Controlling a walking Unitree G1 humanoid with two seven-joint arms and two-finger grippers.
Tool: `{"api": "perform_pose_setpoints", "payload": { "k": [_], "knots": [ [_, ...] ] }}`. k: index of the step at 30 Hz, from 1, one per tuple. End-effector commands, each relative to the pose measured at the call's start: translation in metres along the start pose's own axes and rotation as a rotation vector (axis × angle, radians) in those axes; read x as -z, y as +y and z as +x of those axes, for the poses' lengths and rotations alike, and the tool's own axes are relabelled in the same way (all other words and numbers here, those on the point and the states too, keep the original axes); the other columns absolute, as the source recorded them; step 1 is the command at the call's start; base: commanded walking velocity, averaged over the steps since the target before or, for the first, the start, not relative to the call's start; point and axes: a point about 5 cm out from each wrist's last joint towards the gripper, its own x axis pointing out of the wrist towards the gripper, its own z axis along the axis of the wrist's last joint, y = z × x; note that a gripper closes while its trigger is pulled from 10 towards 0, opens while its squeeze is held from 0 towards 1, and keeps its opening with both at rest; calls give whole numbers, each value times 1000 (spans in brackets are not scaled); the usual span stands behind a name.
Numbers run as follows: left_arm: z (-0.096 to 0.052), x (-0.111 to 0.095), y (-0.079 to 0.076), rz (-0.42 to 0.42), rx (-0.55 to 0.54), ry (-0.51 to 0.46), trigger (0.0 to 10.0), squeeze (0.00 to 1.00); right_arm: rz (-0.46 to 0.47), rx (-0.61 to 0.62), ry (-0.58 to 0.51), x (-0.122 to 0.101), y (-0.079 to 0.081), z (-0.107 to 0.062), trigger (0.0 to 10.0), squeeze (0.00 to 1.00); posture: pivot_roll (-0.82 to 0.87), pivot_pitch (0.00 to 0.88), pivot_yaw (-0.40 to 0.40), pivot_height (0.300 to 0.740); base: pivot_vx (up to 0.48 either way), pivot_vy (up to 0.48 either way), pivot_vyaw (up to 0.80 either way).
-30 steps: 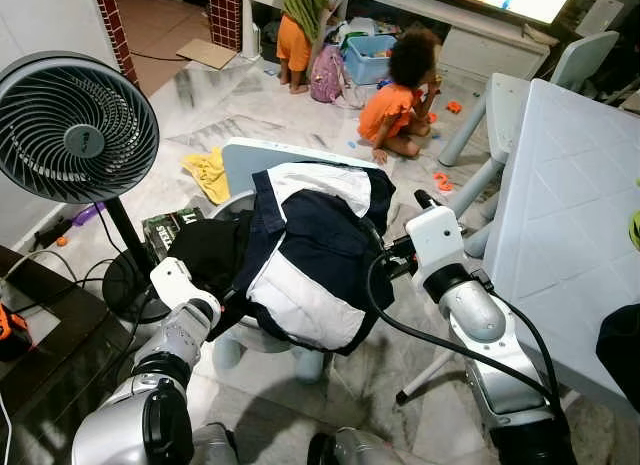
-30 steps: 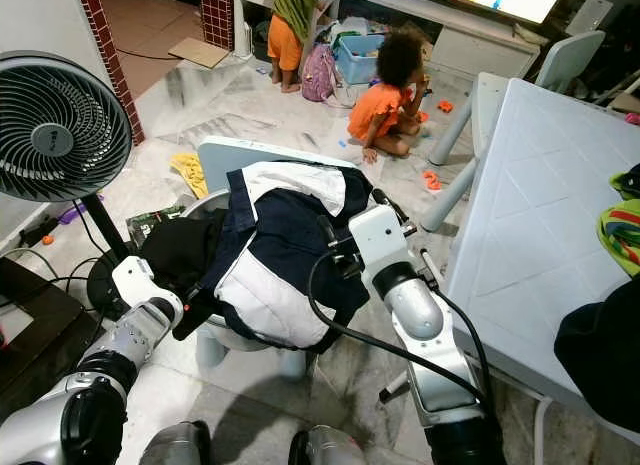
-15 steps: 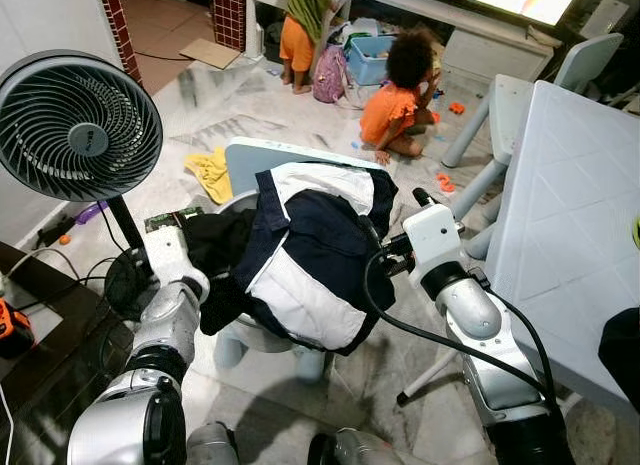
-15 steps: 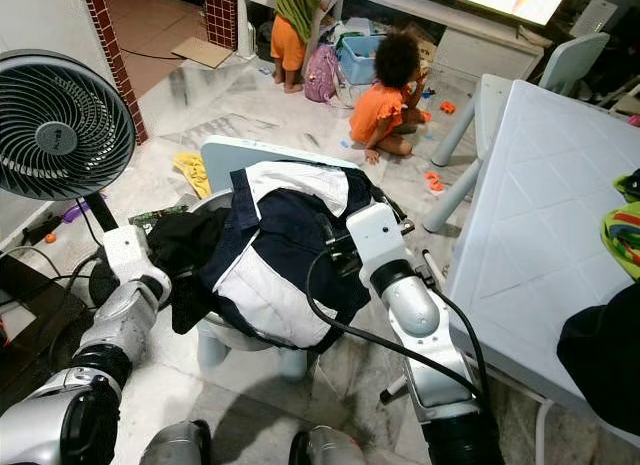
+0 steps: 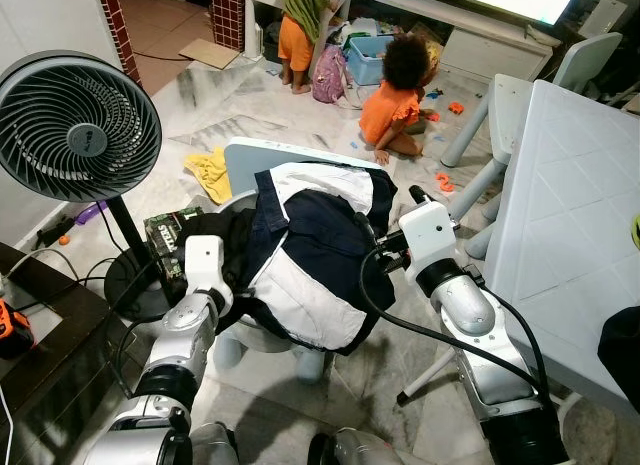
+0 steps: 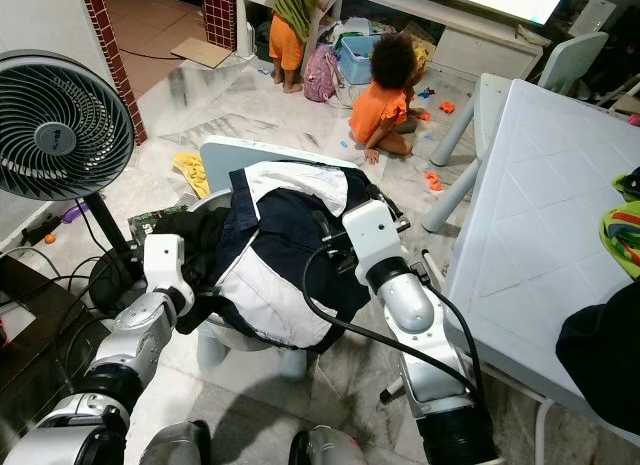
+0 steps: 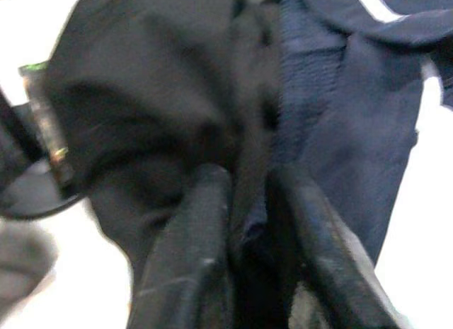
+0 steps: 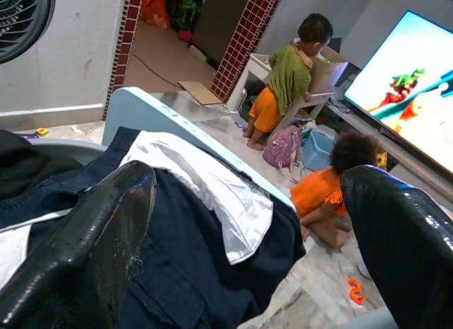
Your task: Hang hanger
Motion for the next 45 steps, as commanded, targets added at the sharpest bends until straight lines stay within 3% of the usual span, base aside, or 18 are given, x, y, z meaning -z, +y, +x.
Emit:
{"api": "perform_pose_setpoints", "payload": {
  "k": [1, 5, 7, 9, 12, 19, 23, 28, 35, 36, 37, 38, 41, 45],
  "knots": [
    [-4, 2, 6, -5, -40, 18, 10000, 1000, -2, 10, 3, 2, -2, 1, 10000, 0, -22, 58, -115, 740, 0, 0, 0],
    [-13, -2, 14, -36, -67, -31, 10000, 1000, 4, 16, -2, 3, -2, 4, 10000, 0, -4, 47, -112, 740, 0, 0, 0],
    [-16, -4, 0, -143, 38, -29, 10000, 1000, 8, 15, -10, 2, 0, 6, 10000, 0, 3, 39, -111, 740, 0, 0, 0],
    [-20, -1, -11, -341, 120, 32, 10000, 1000, 9, 14, -16, 1, 1, 7, 10000, 0, 7, 34, -110, 740, 0, 0, 0],
    [-24, -1, -14, -376, 169, 37, 10000, 1000, 9, 14, -18, 1, 1, 8, 10000, 0, 9, 32, -108, 740, 0, 0, 0],
    [-31, -6, -18, -346, 206, 57, 10000, 1000, 9, 22, -22, 1, 0, 9, 10000, 0, 14, 28, -102, 740, 0, 0, 0],
    [-38, 2, -13, -280, 204, 116, 10000, 1000, 13, 33, -25, 2, 0, 8, 10000, 0, 18, 29, -92, 740, 0, 0, 0],
    [-40, 5, -6, -294, 184, 127, 10000, 1000, 10, 24, -29, 0, 0, 4, 10000, 0, 4, 38, -91, 740, 0, 0, 0],
    [-38, -11, 0, -191, 108, 20, 10000, 1000, 0, 60, -28, -4, -18, -16, 10000, 0, -12, 36, -87, 740, 0, 0, 0],
    [-43, -19, 3, -173, 87, -27, 10000, 275, 8, 87, 1, 2, -26, -25, 10000, 0, -7, 34, -80, 740, 0, 0, 0],
    [-45, -21, 4, -167, 83, -38, 10000, 275, 12, 96, 11, 4, -29, -28, 10000, 0, -7, 34, -80, 740, 0, 0, 0],
    [-49, -24, 4, -155, 78, -55, 10000, 0, 27, 108, 28, 8, -30, -32, 10000, 0, -5, 32, -74, 740, 0, 0, 0],
    [-55, -27, 5, -123, 66, -74, 10000, 0, 75, 140, 54, 14, -32, -37, 10000, 0, 6, 25, -55, 740, 0, 0, 0],
    [-68, -40, 1, 2, 68, -128, 10000, 0, 144, 202, 74, 20, -30, -42, 10000, 0, 38, 10, -11, 740, 0, 0, 0]
  ]
}}
